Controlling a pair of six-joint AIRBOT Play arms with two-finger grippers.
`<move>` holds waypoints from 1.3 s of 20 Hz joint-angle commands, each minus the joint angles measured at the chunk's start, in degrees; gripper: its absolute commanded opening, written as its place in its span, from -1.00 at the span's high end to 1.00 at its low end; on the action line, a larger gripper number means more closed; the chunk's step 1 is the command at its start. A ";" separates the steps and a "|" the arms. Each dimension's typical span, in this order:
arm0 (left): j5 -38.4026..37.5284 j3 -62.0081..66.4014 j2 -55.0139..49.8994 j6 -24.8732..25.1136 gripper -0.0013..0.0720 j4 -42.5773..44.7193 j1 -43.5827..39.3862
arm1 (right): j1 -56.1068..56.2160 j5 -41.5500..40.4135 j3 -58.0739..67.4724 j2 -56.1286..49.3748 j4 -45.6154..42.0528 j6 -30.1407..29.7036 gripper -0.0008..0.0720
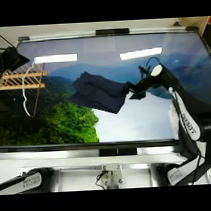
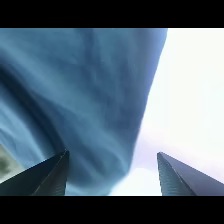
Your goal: Fold the shirts.
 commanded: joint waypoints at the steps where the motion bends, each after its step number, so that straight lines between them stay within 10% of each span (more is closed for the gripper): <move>1: -0.31 -0.02 0.04 0.59 0.86 -0.02 0.00 | 0.46 -4.81 -1.05 -4.09 7.28 -1.18 -0.87; 5: -0.31 -0.02 0.04 0.66 0.86 -0.04 0.00 | 3.08 -6.58 -1.05 -6.56 9.94 -1.46 -0.80; 7: -0.48 -0.02 0.04 0.66 0.86 -0.52 0.00 | 3.45 -7.82 -0.76 -6.56 13.46 -3.15 0.81; 12: -0.83 -0.02 0.04 1.31 0.86 -2.64 -0.63 | -0.92 -7.30 7.41 1.03 23.21 -13.18 0.79; 18: -0.22 -0.02 0.04 1.60 0.86 -2.58 -1.79 | -13.33 1.51 15.69 15.43 5.84 0.96 0.79; 26: -0.24 -0.02 0.04 1.75 0.86 -2.58 -2.03 | -36.17 12.33 15.72 22.16 -5.95 1.99 0.79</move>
